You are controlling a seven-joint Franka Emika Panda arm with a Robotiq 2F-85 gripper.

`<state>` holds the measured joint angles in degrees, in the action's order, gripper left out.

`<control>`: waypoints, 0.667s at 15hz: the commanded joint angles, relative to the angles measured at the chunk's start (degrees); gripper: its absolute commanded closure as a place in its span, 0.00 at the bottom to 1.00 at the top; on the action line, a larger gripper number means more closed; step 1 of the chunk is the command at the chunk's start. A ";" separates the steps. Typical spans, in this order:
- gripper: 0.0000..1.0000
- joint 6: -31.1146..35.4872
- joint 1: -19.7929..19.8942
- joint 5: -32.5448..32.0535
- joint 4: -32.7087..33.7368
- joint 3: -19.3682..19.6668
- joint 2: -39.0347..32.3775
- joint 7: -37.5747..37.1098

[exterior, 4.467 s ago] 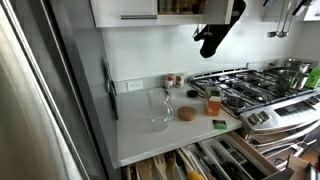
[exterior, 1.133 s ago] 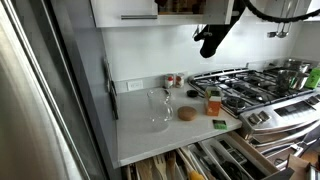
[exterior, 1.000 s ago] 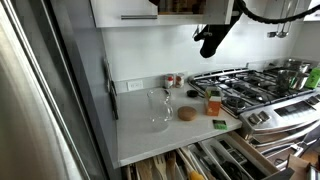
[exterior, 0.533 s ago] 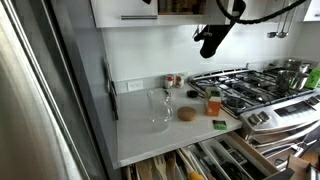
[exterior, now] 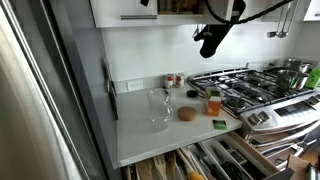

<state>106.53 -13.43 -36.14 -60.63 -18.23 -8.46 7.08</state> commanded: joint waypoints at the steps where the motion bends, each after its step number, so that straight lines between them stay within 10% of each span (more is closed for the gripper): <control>1: 0.00 0.00 -0.03 0.00 0.00 -0.04 -0.02 0.00; 10: 0.00 2.21 0.50 -5.14 3.83 1.81 -4.05 -0.70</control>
<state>106.86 -13.49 -37.31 -60.35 -17.92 -8.85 6.91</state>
